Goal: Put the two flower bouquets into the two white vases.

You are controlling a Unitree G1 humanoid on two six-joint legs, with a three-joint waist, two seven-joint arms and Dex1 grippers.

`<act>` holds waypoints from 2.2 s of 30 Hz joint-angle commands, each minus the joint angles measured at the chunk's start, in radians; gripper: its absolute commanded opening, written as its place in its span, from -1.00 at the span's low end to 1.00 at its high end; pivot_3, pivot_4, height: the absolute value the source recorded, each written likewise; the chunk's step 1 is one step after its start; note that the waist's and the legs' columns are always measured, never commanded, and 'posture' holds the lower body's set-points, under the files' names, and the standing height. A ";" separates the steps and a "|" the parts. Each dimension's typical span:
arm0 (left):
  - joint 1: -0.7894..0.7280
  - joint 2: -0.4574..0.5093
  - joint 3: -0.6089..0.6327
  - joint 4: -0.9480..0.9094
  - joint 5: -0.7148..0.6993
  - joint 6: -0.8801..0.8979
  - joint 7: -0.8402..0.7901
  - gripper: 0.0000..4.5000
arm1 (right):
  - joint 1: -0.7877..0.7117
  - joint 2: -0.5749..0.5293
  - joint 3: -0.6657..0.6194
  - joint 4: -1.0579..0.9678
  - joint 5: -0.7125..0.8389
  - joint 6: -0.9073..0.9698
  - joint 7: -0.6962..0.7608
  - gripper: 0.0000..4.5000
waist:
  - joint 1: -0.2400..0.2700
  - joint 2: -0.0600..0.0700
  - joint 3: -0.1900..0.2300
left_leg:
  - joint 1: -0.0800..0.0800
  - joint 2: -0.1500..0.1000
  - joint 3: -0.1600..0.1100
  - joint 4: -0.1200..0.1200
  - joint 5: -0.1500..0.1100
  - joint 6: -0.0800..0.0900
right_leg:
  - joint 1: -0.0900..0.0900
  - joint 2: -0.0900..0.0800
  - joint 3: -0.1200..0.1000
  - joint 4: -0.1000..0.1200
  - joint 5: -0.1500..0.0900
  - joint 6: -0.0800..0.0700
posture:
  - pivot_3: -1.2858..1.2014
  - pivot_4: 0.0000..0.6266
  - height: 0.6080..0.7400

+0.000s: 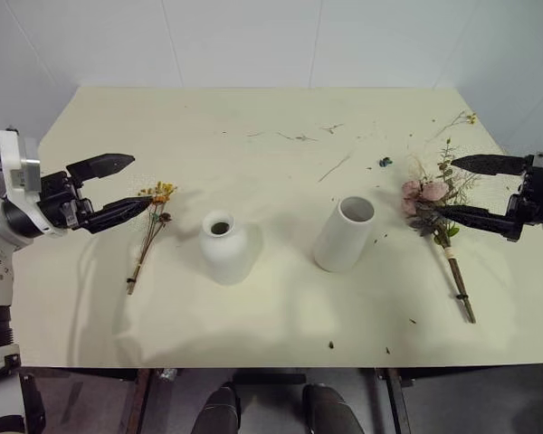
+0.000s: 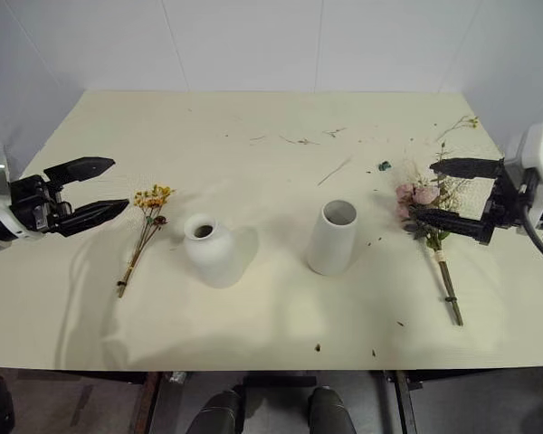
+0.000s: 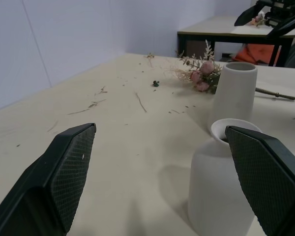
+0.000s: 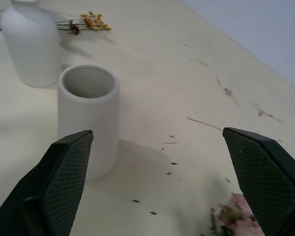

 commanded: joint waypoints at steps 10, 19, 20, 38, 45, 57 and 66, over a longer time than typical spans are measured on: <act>-0.084 -0.015 -0.008 -0.044 -0.012 -0.012 -0.016 1.00 | -0.110 -0.078 0.153 0.142 -0.245 0.171 -0.133 0.98 | 0.003 0.001 0.001 | -0.001 0.000 0.001 0.002 0.000 0.000 | -0.002 0.000 0.001 0.002 0.000 0.000 | 0.03 -0.52 1.00; -0.044 -0.056 0.012 -0.145 -0.027 -0.016 0.020 1.00 | -0.264 -0.148 0.372 0.278 -0.412 0.466 -0.085 0.98 | -0.002 0.001 0.001 | -0.002 0.000 0.005 0.002 -0.001 0.000 | -0.005 0.000 0.003 0.001 0.000 0.000 | 0.03 -0.52 1.00; -0.040 -0.062 0.013 -0.153 -0.028 -0.019 0.027 1.00 | -0.268 -0.138 0.386 0.294 -0.427 0.477 -0.092 0.98 | -0.002 0.001 0.001 | -0.002 0.000 0.005 0.002 -0.001 0.000 | -0.006 0.000 0.004 0.001 0.000 0.000 | 0.03 -0.52 1.00; 0.058 -0.071 0.064 -0.477 -0.170 0.119 0.203 1.00 | -0.441 0.050 0.537 0.612 -0.569 0.563 -0.095 0.29 | -0.010 0.001 0.001 | -0.013 0.000 0.010 0.013 -0.002 0.000 | -0.018 0.000 0.011 0.011 0.001 0.002 | 0.03 -0.52 1.00; 0.037 -0.076 0.048 -0.453 -0.165 0.105 0.211 1.00 | -0.485 0.059 0.512 0.692 -0.588 0.508 -0.126 -0.78 | -0.019 0.001 0.001 | -0.013 -0.001 0.010 0.014 -0.002 0.000 | -0.017 0.000 0.011 0.012 0.001 0.003 | 0.03 -0.52 1.00; -0.062 -0.131 -0.033 -0.317 -0.120 0.047 0.184 1.00 | -0.447 0.158 -0.040 0.421 -0.293 0.170 -0.440 -0.98 | -0.027 0.001 0.001 | -0.013 0.000 0.011 0.015 -0.002 0.000 | -0.017 0.001 0.013 0.014 0.002 0.004 | 0.03 -0.52 1.00; -0.130 -0.132 -0.077 -0.210 -0.102 0.049 0.123 1.00 | -0.338 0.451 -0.232 -0.170 0.118 0.311 -0.616 -0.98 | -0.022 0.001 0.000 | -0.013 0.000 0.009 0.018 -0.001 0.000 | -0.017 0.002 0.013 0.018 0.002 0.004 | 0.03 -0.52 1.00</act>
